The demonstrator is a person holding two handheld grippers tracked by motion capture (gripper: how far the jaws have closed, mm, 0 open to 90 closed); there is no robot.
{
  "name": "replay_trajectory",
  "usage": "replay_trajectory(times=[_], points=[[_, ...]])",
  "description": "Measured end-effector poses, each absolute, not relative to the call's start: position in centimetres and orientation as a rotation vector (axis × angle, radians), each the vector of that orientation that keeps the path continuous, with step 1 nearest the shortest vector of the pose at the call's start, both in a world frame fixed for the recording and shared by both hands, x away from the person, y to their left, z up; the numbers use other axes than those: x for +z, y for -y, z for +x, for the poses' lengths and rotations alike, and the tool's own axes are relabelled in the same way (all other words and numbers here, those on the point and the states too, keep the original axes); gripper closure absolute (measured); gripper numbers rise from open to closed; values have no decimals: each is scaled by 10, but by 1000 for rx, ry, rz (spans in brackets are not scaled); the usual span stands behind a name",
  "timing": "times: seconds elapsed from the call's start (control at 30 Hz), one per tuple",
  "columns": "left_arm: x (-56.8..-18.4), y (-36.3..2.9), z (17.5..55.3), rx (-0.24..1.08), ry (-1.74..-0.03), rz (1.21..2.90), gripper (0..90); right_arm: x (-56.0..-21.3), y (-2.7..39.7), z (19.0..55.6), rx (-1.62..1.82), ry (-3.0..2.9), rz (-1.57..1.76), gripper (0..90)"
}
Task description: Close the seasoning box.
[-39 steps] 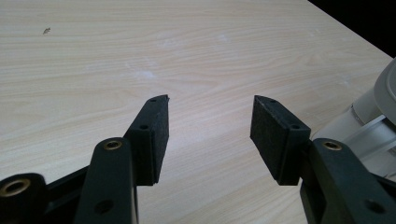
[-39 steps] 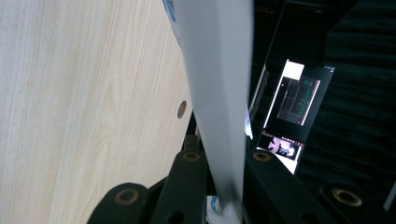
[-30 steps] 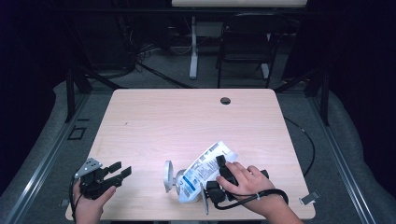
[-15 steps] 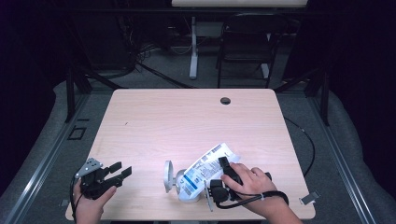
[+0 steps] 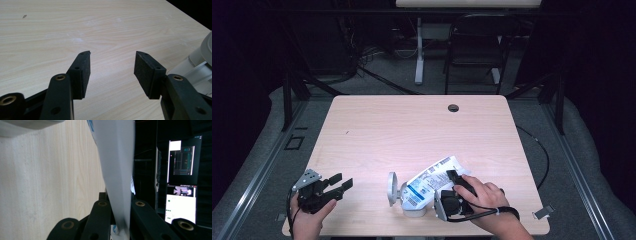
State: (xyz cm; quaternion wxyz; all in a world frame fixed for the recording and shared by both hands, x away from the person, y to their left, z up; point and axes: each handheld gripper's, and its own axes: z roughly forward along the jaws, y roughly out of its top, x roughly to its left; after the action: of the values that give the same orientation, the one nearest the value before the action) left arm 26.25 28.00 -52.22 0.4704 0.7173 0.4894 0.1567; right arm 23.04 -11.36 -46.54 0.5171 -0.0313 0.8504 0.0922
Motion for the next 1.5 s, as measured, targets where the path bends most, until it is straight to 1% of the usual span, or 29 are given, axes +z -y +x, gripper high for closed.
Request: replay_trajectory(times=[0.9, 1.3, 1.5], points=[[-523, -281, 263, 381, -1205, 1760, 475, -476, 126, 230, 483, -2156, 148, 897], [-524, -280, 263, 381, -1207, 1760, 476, -478, 140, 238, 731, -2193, 365, 897], [-525, -280, 263, 381, -1208, 1763, 476, -485, 147, 244, 859, -2200, 481, 897]])
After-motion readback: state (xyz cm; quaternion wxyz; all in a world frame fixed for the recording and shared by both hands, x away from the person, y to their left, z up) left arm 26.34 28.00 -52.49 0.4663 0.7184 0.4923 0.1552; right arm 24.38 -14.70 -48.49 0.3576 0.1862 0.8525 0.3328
